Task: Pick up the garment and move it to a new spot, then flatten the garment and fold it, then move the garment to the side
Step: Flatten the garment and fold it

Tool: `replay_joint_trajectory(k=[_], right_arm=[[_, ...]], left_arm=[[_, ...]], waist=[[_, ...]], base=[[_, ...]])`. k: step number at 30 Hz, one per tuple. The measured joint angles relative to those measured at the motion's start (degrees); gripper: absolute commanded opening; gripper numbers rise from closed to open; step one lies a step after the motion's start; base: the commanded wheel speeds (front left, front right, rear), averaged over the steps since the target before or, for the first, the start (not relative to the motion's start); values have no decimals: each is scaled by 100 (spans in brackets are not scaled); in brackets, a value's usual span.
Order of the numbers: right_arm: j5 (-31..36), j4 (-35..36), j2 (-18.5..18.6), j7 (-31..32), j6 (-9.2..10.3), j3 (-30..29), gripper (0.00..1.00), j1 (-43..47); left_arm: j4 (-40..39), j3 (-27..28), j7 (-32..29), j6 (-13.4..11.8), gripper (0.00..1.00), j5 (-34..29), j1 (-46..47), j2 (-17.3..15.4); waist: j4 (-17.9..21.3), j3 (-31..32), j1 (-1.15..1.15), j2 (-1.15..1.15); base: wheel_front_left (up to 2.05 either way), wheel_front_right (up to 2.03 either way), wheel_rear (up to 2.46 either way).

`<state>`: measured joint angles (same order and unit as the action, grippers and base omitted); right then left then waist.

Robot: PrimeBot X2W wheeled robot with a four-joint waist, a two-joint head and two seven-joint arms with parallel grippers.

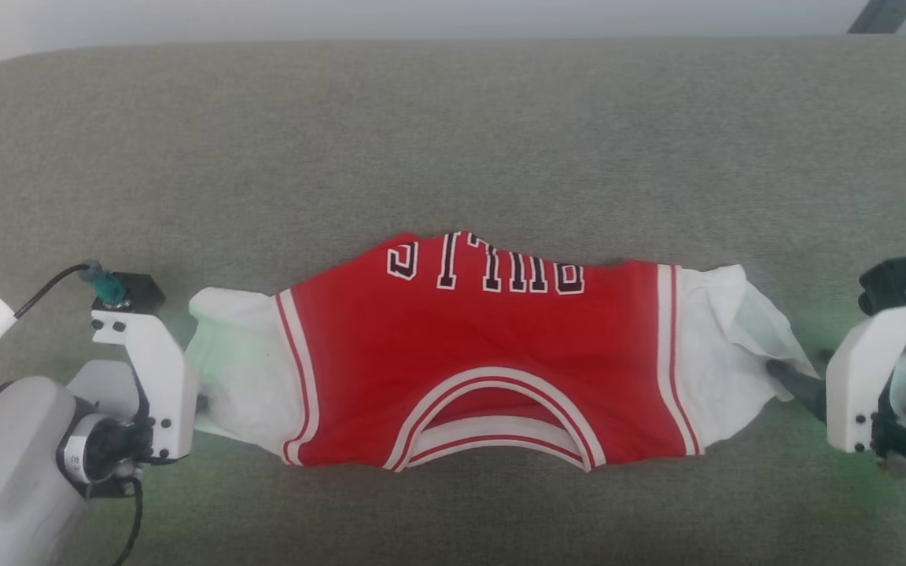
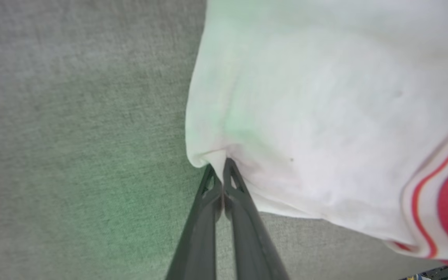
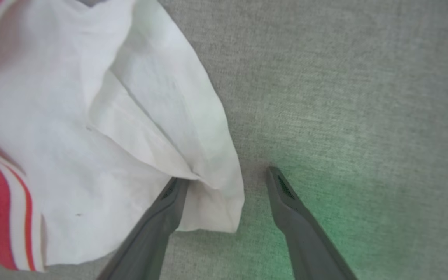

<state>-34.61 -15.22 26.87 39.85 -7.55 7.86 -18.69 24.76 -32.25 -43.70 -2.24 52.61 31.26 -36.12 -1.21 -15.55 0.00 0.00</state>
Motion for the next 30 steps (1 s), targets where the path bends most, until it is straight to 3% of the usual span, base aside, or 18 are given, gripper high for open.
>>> replay_joint_trajectory(k=[3,4,5,15,21,30], right_arm=[[-37,-249,52,268,7,179,100,-260],[-36,-322,93,328,7,271,41,-340],[-32,-352,154,360,7,383,0,-414],[-768,-323,186,414,5,313,0,-982],[-934,4,193,521,5,126,0,-1530],[-587,-110,-447,222,7,-430,0,-2783]], left_arm=[[15,-30,22,9,0,-19,76,64],[21,-41,45,25,0,-23,94,82],[33,-43,52,33,0,-25,115,100],[-235,31,83,-14,0,-77,608,81],[-705,177,-141,-320,0,-252,1205,-89],[-970,400,-234,-356,0,-386,2291,-188]], waist=[[-88,-63,0,0],[-116,-79,0,0],[-141,-92,0,0],[-221,169,0,0],[-200,517,0,0],[-150,1069,0,0]], base=[[0,0,0],[0,0,0],[0,0,0],[0,0,0],[0,0,0],[0,0,0]])
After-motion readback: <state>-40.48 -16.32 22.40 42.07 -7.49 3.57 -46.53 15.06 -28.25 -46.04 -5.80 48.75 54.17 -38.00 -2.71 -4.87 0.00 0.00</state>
